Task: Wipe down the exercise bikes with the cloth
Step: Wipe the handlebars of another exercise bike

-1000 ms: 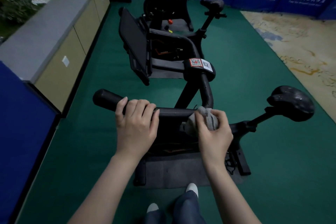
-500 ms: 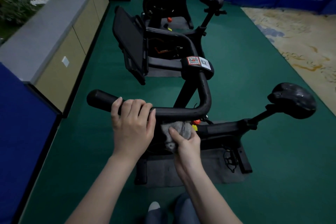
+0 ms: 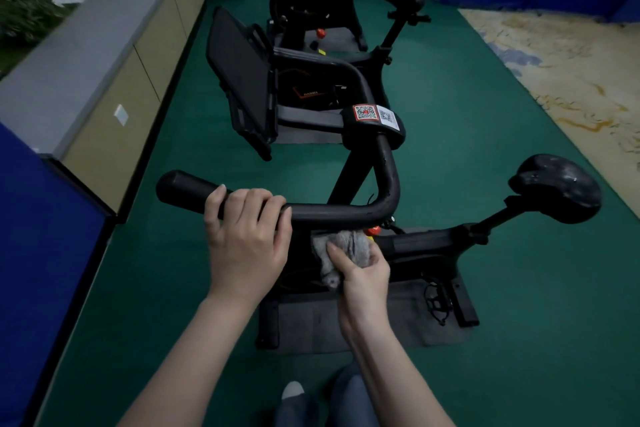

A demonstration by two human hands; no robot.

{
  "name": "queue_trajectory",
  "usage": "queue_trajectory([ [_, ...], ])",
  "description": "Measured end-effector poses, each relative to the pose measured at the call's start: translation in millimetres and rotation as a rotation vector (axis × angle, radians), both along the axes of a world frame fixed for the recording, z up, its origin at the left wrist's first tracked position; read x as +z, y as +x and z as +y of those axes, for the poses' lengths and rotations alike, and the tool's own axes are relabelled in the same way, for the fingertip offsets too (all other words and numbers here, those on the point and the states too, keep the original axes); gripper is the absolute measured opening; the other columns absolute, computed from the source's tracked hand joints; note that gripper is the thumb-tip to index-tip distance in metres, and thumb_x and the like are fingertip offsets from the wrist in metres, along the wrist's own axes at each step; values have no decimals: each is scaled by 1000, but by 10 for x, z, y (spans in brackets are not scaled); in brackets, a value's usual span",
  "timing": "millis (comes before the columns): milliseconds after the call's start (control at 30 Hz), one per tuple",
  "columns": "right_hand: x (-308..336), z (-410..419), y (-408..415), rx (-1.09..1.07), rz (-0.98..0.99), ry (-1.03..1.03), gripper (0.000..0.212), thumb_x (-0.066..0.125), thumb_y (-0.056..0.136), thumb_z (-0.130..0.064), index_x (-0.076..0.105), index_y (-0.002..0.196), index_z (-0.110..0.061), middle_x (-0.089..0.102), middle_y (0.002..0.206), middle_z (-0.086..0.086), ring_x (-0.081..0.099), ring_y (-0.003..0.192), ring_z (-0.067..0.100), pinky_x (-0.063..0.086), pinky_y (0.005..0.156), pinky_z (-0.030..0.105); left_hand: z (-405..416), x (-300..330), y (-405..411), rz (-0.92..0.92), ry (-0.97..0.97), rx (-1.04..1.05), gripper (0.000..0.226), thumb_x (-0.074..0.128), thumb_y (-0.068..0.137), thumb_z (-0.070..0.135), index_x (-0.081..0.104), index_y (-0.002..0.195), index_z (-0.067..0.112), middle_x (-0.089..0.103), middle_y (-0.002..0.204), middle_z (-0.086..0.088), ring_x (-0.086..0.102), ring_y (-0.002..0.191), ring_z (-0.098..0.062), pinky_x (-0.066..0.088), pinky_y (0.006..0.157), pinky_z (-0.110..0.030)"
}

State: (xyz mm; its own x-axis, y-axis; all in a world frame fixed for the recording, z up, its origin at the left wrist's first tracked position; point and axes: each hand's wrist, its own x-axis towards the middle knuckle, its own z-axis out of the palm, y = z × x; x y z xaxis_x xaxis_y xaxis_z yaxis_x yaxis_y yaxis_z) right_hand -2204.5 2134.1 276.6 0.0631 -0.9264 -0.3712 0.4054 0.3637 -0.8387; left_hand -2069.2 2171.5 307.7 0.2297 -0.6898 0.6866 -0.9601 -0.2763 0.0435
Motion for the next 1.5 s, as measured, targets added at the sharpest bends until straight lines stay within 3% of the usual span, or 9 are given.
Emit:
queue_trajectory([
  [100, -9, -70, -138, -96, 92, -51, 25, 69, 76, 11, 58, 89, -7, 65, 77, 5, 61, 71, 14, 51, 68, 23, 10, -5, 8, -6, 6, 2, 21, 49, 96, 27, 66, 91, 15, 63, 91, -2, 50, 96, -20, 18, 108, -38],
  [500, 76, -194, -391, -218, 370, -273, 18, 73, 80, -1, 63, 94, -7, 68, 84, 5, 62, 77, 11, 51, 78, 33, -171, 17, -260, 85, 33, -84, 19, 52, 93, 21, 67, 96, 11, 63, 96, -5, 55, 100, -25, 21, 114, -44],
  [633, 303, -308, -451, -405, 426, -464, 19, 70, 83, -4, 59, 96, -13, 61, 83, -7, 56, 73, -2, 46, 73, 15, -272, -30, -393, 125, 92, -137, 24, 47, 96, 25, 67, 100, 12, 66, 98, -1, 61, 94, -22, 31, 108, -41],
  [700, 332, -316, -380, -337, 473, -597, 23, 70, 83, -2, 58, 98, -15, 61, 86, -9, 56, 76, -4, 47, 74, 14, -273, -43, -392, 129, 99, -132, 26, 45, 97, 26, 67, 100, 13, 67, 96, 1, 62, 91, -21, 36, 97, -36],
  [833, 133, -294, -258, -130, 702, -839, 28, 68, 84, -7, 56, 109, -12, 64, 104, 4, 58, 107, 8, 45, 99, 49, -259, -60, -380, 109, 91, -125, 25, 46, 97, 27, 67, 102, 14, 66, 96, 1, 61, 90, -20, 36, 89, -35],
  [1033, 83, -543, -366, 83, 898, -1156, 43, 54, 86, 0, 51, 126, -15, 63, 114, 11, 57, 110, 20, 25, 116, 44, -266, -73, -372, 95, 96, -118, 25, 45, 98, 27, 66, 101, 15, 65, 95, 2, 59, 89, -20, 35, 86, -34],
  [1233, 212, -605, -295, 187, 935, -1173, 27, 57, 92, -17, 61, 118, -8, 64, 104, 9, 58, 98, 23, 41, 98, 23, -256, -79, -370, 79, 88, -107, 24, 45, 98, 27, 66, 101, 15, 65, 94, 2, 60, 89, -20, 35, 86, -34],
  [1367, 278, -725, -370, 325, 988, -1237, 27, 57, 92, -28, 63, 112, -10, 61, 100, 7, 60, 94, 24, 51, 84, 39, -263, -82, -362, 68, 83, -109, 25, 45, 98, 27, 66, 101, 15, 65, 95, 2, 60, 89, -20, 35, 86, -34],
  [1500, 307, -866, -450, 280, 1025, -1207, 22, 57, 92, -23, 64, 109, -11, 60, 99, 8, 61, 90, 24, 50, 80, 39, -261, -83, -367, 73, 96, -107, 26, 43, 98, 27, 67, 100, 16, 65, 95, 3, 60, 89, -19, 35, 86, -34],
])
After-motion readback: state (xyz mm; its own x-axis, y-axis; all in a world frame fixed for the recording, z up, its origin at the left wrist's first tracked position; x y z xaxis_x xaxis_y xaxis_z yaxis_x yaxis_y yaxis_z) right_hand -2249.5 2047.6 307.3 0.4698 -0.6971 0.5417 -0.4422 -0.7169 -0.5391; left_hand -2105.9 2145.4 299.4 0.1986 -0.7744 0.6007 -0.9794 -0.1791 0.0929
